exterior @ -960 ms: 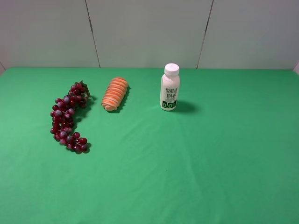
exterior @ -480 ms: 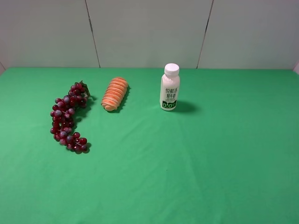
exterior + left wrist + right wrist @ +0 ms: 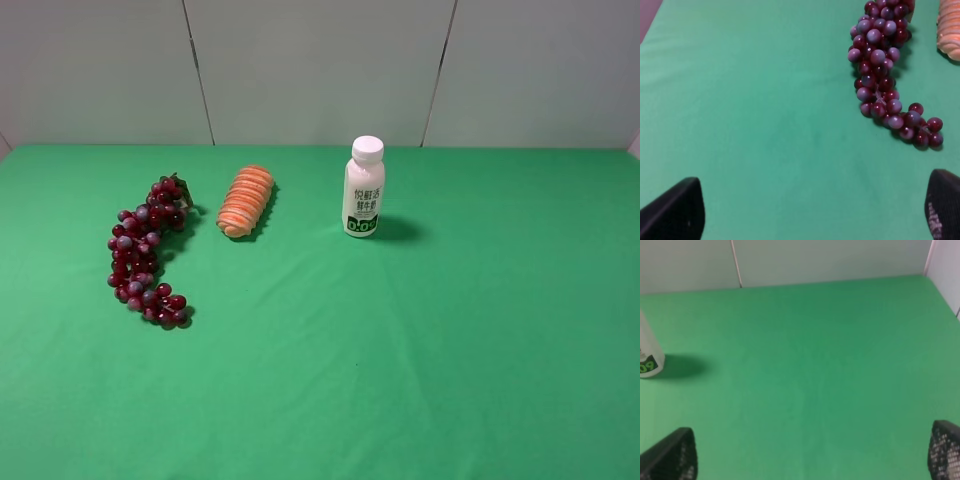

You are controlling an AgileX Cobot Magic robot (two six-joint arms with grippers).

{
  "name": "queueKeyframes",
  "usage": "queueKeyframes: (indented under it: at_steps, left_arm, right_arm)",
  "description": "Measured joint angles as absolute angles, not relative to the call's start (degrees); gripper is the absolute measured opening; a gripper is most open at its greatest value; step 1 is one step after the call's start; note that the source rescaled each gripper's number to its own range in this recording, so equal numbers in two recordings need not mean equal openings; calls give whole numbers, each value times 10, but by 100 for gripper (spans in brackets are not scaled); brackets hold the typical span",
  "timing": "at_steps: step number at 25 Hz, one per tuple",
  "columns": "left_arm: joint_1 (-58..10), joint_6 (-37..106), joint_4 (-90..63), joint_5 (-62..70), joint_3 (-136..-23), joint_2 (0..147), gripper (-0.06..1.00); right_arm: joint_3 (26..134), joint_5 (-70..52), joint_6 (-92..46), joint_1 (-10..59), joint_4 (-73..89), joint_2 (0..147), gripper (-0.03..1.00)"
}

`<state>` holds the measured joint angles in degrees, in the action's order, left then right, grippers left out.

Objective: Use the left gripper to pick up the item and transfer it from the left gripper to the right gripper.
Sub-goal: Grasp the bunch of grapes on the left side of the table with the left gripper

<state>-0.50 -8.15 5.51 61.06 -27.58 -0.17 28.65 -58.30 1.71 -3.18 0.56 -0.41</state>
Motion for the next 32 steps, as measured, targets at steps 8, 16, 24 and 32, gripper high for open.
queueKeyframes:
  at_steps: [8, 16, 24, 32]
  left_arm:
    - [-5, -82, 58, 612, -276, -2, 83]
    - [-5, -82, 47, 619, -289, 1, 83]
    - [-5, -82, 40, 651, -357, 134, 83]
    - [-5, -81, 37, 649, -393, 282, 83]
  right_arm:
    - [286, -583, 17, -32, 6, -4, 100]
    - [286, -583, 17, -32, 6, -4, 100]
    - [286, -583, 17, -32, 6, -4, 100]
    - [286, -583, 17, -32, 6, -4, 100]
